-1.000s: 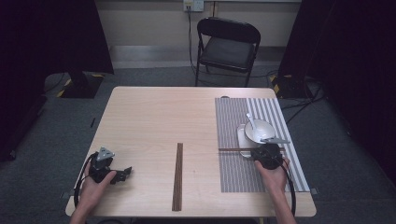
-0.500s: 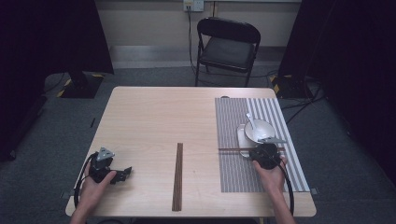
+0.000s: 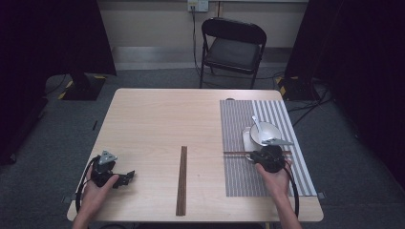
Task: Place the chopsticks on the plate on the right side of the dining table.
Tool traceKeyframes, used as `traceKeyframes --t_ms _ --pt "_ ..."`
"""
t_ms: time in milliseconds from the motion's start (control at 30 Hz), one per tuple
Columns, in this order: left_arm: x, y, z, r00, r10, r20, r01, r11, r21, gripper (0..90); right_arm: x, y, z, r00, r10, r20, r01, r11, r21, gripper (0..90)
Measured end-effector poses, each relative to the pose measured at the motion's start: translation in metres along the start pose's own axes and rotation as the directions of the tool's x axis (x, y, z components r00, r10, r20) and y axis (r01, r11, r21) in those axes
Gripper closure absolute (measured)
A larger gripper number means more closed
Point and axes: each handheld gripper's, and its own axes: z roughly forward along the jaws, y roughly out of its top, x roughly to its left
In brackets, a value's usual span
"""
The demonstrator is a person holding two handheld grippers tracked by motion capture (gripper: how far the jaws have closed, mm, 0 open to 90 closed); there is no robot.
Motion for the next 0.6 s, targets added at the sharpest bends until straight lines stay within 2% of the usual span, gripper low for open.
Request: traceKeyframes --t_ms 133,333,467,600 --pt "0.000 0.000 0.000 1.0000 0.002 0.000 -0.002 1.0000 -0.003 0.0 0.020 0.002 0.006 0.9989 -0.040 -0.023 0.041 0.9990 0.017 76.5" --pt "0.000 0.000 0.000 1.0000 -0.001 0.002 0.001 1.0000 -0.001 0.0 0.051 0.008 0.017 0.9918 -0.108 -0.067 0.110 0.9935 0.027 74.7" --pt "0.000 0.000 0.000 1.0000 0.001 0.000 -0.001 1.0000 -0.002 0.0 0.067 0.007 0.029 0.9873 -0.132 -0.089 0.137 0.9891 0.055 72.1" --pt "0.001 0.000 0.000 1.0000 0.000 0.004 0.000 1.0000 -0.001 0.0 0.081 0.009 0.037 0.9853 -0.139 -0.100 0.145 0.9877 0.058 69.6"
